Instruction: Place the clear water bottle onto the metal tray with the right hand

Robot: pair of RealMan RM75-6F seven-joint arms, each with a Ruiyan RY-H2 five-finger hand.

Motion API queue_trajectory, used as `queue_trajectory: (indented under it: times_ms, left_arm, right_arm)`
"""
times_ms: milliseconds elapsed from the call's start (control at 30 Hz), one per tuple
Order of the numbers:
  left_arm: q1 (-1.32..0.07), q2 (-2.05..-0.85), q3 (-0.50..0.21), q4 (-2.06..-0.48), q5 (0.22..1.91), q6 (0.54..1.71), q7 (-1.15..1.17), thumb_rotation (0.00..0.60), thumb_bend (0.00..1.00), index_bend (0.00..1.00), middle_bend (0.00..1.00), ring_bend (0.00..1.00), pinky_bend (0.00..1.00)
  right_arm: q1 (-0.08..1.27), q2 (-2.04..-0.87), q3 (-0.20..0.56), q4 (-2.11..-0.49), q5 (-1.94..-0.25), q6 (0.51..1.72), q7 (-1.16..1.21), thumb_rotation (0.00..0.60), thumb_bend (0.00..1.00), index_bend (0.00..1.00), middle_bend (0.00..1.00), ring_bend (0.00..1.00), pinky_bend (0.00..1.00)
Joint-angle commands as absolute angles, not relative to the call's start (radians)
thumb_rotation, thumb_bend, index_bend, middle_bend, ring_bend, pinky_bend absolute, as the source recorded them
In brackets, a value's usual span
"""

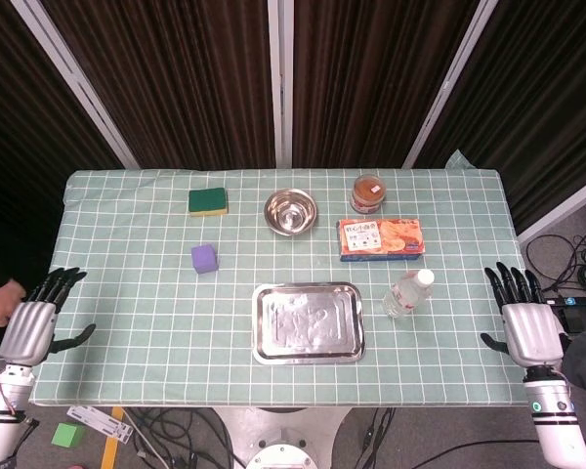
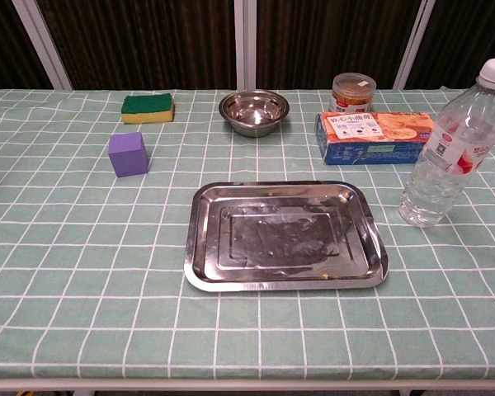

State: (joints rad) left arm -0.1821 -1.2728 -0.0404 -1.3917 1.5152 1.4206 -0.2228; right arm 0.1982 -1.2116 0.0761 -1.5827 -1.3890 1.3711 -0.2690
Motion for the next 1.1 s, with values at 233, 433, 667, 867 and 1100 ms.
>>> queue_trajectory:
  times_ms: [233,433,667,867,1100]
  left_arm:
    - [-0.178,-1.265,-0.039,-1.413,1.523,1.433,-0.208,0.548,0.26,0.18,0.21,0.11,0.19]
    - [-0.182,-1.257,-0.045,-1.423,1.517,1.429,-0.2,0.549,0.26,0.19,0.21,0.11,0.19]
    - [-0.183,-1.266,-0.042,-1.403,1.51,1.417,-0.21,0.554,0.26,0.18,0.21,0.11,0.19]
    - [-0.187,-1.276,-0.043,-1.38,1.513,1.415,-0.23,0.551,0.26,0.19,0.21,0.11,0.19]
    - [-0.186,-1.274,-0.043,-1.361,1.515,1.418,-0.248,0.554,0.26,0.19,0.21,0.11,0.19]
  right_arm:
    - [0.191,-1.187,0.086,-1.604,-1.393,1.384,-0.245,0.6,0.0,0.0,0.01,0.0,0.0]
    - [0.197,-1.166,0.09,-1.624,-1.363,1.297,0.009,0.6,0.0,0.0,0.03,0.0,0.0]
    - [0.204,-1.198,0.091,-1.575,-1.464,1.218,0.847,0.6,0.0,0.0,0.02,0.0,0.0]
    - [0.224,-1.308,0.091,-1.425,-1.5,1.214,1.18,0.6,0.0,0.0,0.02,0.0,0.0]
    - [0.287,-1.423,0.079,-1.296,-1.529,1.161,1.205,0.6,0.0,0.0,0.02,0.0,0.0]
